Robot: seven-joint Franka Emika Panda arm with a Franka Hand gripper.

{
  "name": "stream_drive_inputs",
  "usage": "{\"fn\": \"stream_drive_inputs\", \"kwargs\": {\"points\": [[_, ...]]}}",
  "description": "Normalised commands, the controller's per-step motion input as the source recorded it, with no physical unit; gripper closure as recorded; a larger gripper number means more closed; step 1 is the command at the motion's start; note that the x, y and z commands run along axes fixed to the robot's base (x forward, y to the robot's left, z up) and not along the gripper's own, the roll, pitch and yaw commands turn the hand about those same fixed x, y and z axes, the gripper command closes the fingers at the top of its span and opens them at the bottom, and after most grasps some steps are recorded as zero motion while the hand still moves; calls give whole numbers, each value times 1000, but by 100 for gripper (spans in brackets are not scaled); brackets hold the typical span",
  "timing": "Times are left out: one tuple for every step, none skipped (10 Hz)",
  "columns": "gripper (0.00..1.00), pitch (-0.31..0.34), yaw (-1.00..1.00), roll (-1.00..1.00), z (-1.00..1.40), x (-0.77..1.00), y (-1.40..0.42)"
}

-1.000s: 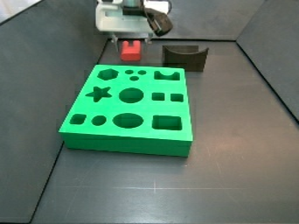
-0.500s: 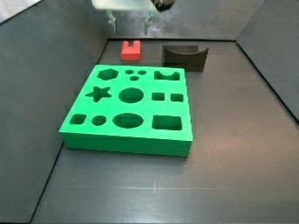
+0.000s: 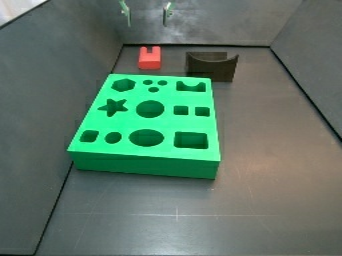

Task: Pick up the square-circle object. Move up. Rotate the square-circle object. Place the square-circle object on the fixture. Regrasp the square-circle object. Move to above the board. Insert the square-circle object.
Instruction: Rotate the square-circle object.

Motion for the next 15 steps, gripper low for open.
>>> {"fn": "stream_drive_inputs", "kwargs": {"points": [[0, -2, 1000, 1, -133, 46, 5], [0, -3, 1000, 1, -62, 36, 3], [0, -3, 1000, 1, -48, 31, 1], [0, -4, 1000, 2, -39, 33, 2], [0, -4, 1000, 2, -36, 34, 2], [0, -4, 1000, 2, -33, 35, 3], [0, -5, 1000, 2, -31, 36, 3], [0, -5, 1000, 2, -30, 36, 3], [0, -5, 1000, 2, -29, 37, 4], [0, -5, 1000, 2, -29, 37, 4], [0, -5, 1000, 2, -28, 37, 4], [0, -5, 1000, 3, -28, 37, 4], [0, -6, 1000, 3, -27, 37, 4], [0, -6, 1000, 3, -26, 37, 4], [0, -6, 1000, 3, -26, 37, 4]]}}
